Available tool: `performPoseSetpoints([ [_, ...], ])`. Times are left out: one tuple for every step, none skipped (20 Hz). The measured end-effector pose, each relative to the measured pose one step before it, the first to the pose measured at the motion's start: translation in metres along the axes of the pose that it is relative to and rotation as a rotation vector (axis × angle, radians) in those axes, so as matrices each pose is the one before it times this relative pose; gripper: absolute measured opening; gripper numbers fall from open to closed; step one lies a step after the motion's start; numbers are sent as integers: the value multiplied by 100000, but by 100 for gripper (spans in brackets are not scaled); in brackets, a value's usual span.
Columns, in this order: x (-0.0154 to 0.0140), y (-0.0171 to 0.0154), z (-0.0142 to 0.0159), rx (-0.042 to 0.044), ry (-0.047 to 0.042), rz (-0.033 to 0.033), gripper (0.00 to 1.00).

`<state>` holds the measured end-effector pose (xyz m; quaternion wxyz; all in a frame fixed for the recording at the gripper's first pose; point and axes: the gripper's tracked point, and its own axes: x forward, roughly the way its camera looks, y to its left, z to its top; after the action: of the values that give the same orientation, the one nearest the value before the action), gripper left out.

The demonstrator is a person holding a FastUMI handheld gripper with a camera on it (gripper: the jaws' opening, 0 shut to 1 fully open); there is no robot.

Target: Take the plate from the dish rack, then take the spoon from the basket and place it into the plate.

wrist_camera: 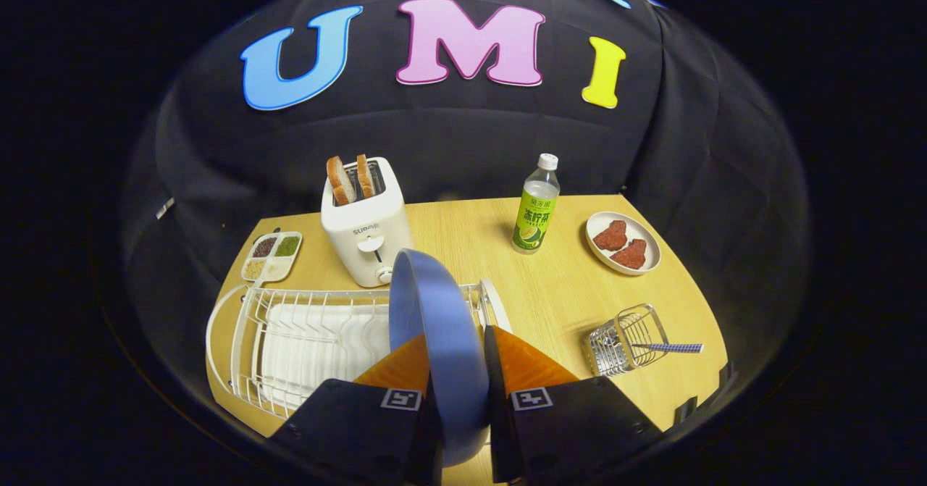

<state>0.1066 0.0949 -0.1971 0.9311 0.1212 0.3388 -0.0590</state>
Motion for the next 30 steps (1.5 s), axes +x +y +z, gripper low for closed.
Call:
performPoseSetpoints([
  [-257, -204, -160, 3230, 1056, 1142, 30],
  [-445, -81, -158, 3373, 1418, 1662, 30],
  [-593, -82, -123, 3549, 1267, 1877, 30],
  [-587, -124, -75, 3203, 1350, 1878, 30],
  [-631, -193, -143, 2605, 811, 1676, 30],
  [-678, -211, -91, 1348, 432, 1604, 30],
  [-751, -129, -137, 434, 178, 1834, 30],
  [-775, -203, -192, 224, 409, 1885, 30],
  [-856, -164, -383, 440, 434, 1813, 30],
  [-869, -234, -405, 437, 522, 1511, 30],
  [-765, -320, -549, 142, 612, 993, 30],
  [-825, -522, -523, -84, 445, 445, 30],
  [-737, -487, -641, -622, 618, 239, 30],
  [-646, -587, -605, -863, 485, 101, 30],
  [-630, -569, -822, -1353, 814, 6, 30],
  [-578, -577, -880, -1618, 958, -196, 30],
  [-604, -560, -971, -1571, 977, -156, 30],
  [-550, -474, -948, -1301, 1057, 61, 30],
  [-402, -385, -1057, -846, 1082, -128, 30],
  [-408, -380, -1039, -323, 1140, -148, 30],
  [-236, -207, -1126, -234, 1585, 78, 30],
  [-115, -94, -1106, -276, 1777, 217, 30],
  [59, -111, -958, -433, 1349, 146, 30],
  [267, -160, -841, -727, 1597, -248, 30],
  [260, -88, -1004, -761, 1416, -494, 30],
  [288, -127, -722, -821, 1339, -374, 30],
  [556, -115, -685, -870, 1421, -502, 30],
  [468, -25, -498, -566, 523, -282, 30],
  [588, 51, -264, -638, 77, -50, 30],
  [582, 53, -311, -576, 599, -71, 30],
])
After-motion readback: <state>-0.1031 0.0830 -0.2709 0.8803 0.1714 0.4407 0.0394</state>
